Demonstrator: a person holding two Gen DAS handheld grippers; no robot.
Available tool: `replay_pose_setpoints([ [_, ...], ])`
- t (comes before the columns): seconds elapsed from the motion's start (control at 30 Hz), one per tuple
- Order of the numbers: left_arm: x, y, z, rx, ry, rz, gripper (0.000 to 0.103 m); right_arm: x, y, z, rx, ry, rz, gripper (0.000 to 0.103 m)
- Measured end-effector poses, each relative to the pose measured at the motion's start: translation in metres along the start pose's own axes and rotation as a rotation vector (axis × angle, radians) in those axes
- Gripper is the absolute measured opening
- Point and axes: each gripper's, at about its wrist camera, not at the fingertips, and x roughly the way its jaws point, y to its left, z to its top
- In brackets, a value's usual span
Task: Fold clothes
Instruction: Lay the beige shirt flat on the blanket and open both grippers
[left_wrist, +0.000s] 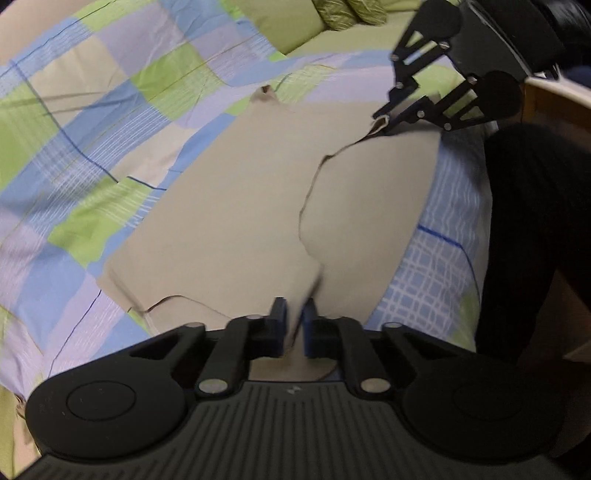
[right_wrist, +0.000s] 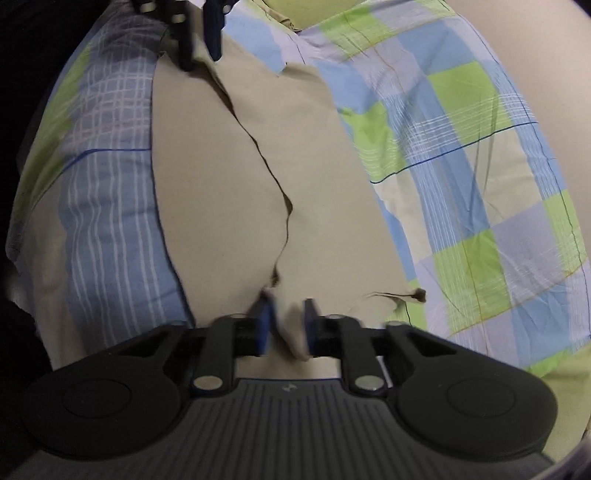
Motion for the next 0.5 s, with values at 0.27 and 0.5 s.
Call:
replay_pose_setpoints([
  [0.27,-0.049,0.032,0.031,0.058,-0.097,0.156,0.001,-0.044,-0.039,0.018,0.092,-0.083,-0.1,0.0],
  [0.5,-0.045,0.117,0.086,0.068,-0.158,0.367,0.001,-0.038,-0.123,0.049,0.1,-0.128,-0.281,0.0],
])
